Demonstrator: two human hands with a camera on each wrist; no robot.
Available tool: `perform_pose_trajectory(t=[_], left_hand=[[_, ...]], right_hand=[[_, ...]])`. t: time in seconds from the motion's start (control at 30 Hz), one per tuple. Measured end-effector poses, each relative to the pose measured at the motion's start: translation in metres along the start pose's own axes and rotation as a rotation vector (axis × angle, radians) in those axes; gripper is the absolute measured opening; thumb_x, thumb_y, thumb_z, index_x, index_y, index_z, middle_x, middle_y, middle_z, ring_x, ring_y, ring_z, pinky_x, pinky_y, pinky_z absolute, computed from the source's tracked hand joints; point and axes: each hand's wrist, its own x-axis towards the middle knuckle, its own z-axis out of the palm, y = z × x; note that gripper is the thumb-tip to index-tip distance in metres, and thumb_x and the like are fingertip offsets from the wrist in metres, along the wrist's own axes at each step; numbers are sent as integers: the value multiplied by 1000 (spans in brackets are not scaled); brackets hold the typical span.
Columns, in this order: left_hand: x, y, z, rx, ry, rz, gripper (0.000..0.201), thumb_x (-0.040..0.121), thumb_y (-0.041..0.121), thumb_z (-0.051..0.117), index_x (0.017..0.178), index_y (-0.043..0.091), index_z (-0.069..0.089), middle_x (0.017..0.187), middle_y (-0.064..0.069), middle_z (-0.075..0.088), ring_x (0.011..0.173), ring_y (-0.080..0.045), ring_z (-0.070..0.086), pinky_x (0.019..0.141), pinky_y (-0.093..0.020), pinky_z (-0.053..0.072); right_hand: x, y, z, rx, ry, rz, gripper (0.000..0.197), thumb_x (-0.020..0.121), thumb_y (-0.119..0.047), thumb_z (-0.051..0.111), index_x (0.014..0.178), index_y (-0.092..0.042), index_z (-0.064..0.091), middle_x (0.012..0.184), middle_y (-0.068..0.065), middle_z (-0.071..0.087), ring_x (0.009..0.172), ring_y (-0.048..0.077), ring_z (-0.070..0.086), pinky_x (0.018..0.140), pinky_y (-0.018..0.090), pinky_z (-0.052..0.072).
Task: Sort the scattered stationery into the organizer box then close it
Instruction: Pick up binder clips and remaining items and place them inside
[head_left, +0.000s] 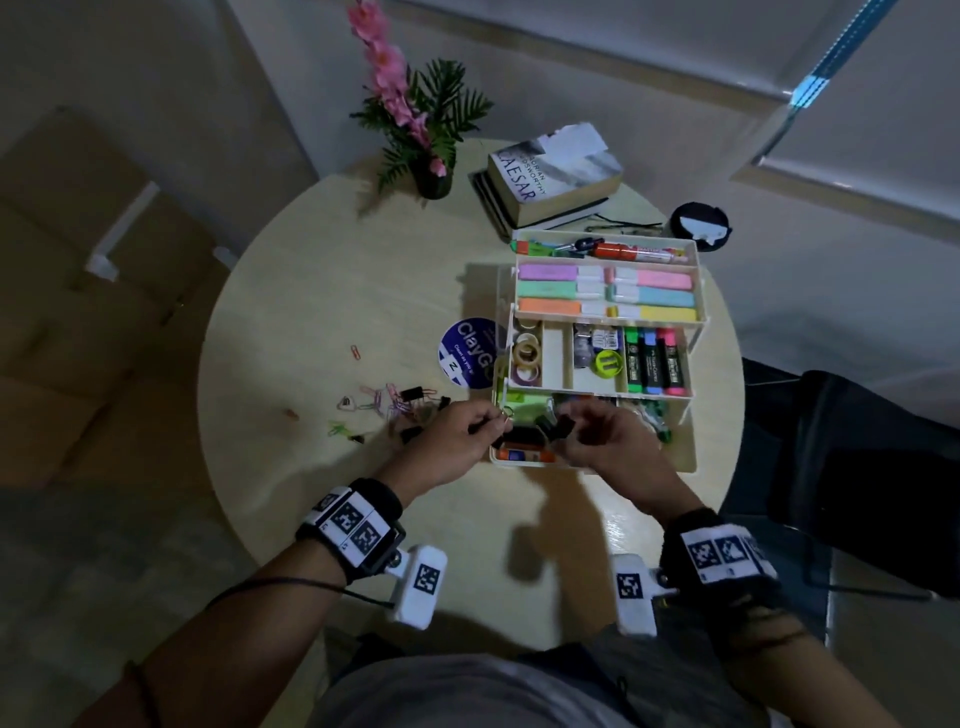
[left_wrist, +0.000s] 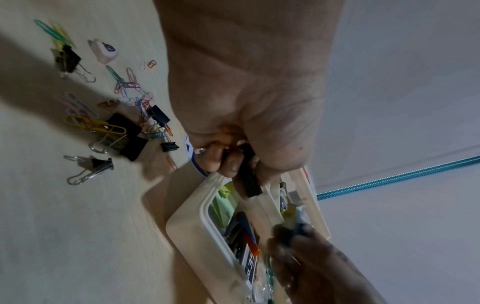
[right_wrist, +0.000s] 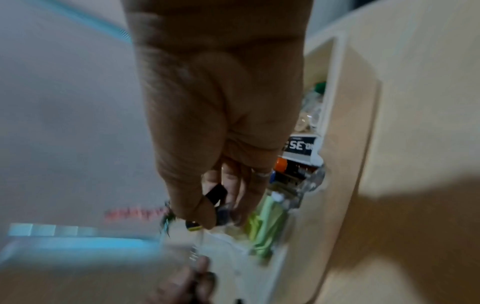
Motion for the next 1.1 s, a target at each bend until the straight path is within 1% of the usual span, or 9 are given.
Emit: perform_pose_trajectory(t=[0.07, 0.17, 0.33, 0.47, 0.53, 0.67, 0.77, 1.0, 1.1], left_hand=[[-3, 0, 0, 13, 24, -5, 17, 107, 27, 57, 102, 21, 73, 102, 10, 76, 100, -2, 69, 81, -30, 52], [-10, -3, -2, 35, 45, -22, 21, 106, 30, 59, 105, 16, 74, 105, -8, 76, 105, -24, 69, 95, -43, 54], [-15, -15, -8, 18, 111, -51, 19, 105, 26, 60, 104, 13, 74, 108, -3, 76, 105, -21, 69, 75, -29, 53], [-16, -27, -6, 24, 118, -52, 17, 104, 25, 63, 97, 14, 74, 112, -5, 77, 116, -18, 67, 101, -34, 50], [-16, -28, -5, 22, 113, -32, 15, 103, 23, 64, 95, 16, 74, 109, 0, 77, 112, -14, 67, 99, -28, 49], [-11, -26, -3, 44, 178, 18, 11, 100, 24, 67, 94, 22, 75, 91, 8, 76, 92, -12, 70, 86, -31, 54], [-3, -14, 3, 78, 199, 58, 11, 100, 27, 67, 98, 22, 77, 90, 10, 76, 87, -7, 69, 79, -29, 53], [18, 35, 49, 145, 139, 152, 9, 99, 15, 70, 100, 9, 76, 85, 14, 71, 78, 15, 62, 67, -2, 42], [31, 53, 77, 176, 124, 183, 6, 98, 17, 71, 97, 12, 75, 84, 15, 70, 78, 12, 62, 70, -10, 43]], right_hand=[[17, 3, 3, -261, -68, -70, 40, 81, 0, 82, 114, -20, 72, 105, 2, 79, 99, 20, 76, 95, 46, 61], [36, 8, 11, -524, -150, -147, 42, 78, -4, 83, 112, -25, 70, 102, -7, 76, 95, 12, 73, 89, 42, 62], [51, 13, 21, -761, -280, -144, 42, 79, -8, 83, 114, -25, 69, 108, -3, 75, 99, 17, 71, 90, 47, 60], [51, 8, 17, -757, -315, -142, 39, 81, -13, 87, 116, -21, 71, 108, -5, 77, 100, 12, 73, 91, 44, 60], [44, 0, 8, -743, -315, -144, 38, 82, -12, 86, 117, -20, 71, 105, -6, 77, 98, 9, 73, 90, 40, 61], [12, -13, -34, -690, -248, -132, 33, 89, -7, 79, 117, -21, 69, 101, -7, 76, 92, 6, 73, 82, 28, 59], [-15, -11, -77, -626, -91, -87, 33, 91, -3, 76, 115, -24, 68, 104, -6, 72, 91, 10, 72, 82, 32, 59], [-54, 6, -130, -640, 75, -104, 53, 87, -2, 81, 112, -46, 63, 104, -2, 64, 89, 17, 71, 82, 31, 58], [-55, 21, -134, -600, 151, -117, 44, 87, -3, 81, 114, -34, 66, 101, -8, 69, 80, 14, 71, 75, 23, 57]])
